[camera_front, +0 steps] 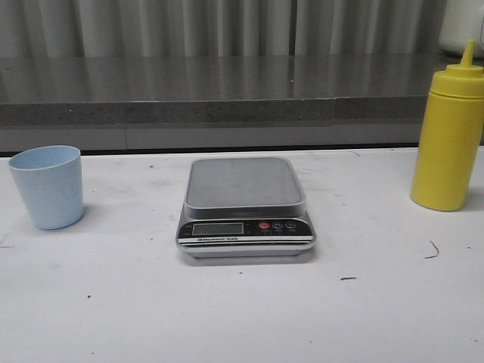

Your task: Pour seasoning into cup on scale with both arms

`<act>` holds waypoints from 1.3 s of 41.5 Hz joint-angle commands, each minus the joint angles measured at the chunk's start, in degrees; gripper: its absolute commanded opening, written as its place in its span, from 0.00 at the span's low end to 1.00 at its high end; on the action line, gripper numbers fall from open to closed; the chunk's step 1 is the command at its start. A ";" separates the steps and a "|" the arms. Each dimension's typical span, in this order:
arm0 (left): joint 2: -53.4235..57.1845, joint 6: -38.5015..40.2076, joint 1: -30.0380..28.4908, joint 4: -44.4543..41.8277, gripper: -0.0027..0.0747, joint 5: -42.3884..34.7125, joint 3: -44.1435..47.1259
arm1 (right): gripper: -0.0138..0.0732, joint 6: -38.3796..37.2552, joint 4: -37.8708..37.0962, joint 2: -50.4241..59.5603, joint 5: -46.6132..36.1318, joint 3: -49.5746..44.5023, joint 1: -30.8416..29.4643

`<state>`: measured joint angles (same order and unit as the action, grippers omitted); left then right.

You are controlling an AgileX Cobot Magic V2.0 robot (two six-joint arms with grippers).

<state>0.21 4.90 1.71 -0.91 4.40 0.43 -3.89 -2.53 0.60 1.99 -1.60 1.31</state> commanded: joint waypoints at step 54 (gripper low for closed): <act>-4.81 0.28 -0.10 -0.03 0.01 8.16 -25.49 | 0.08 0.39 -1.31 -6.83 11.92 26.68 -0.09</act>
<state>-1.62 4.90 1.71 -1.03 12.89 -19.73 -3.89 -2.67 -2.68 13.88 20.04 1.31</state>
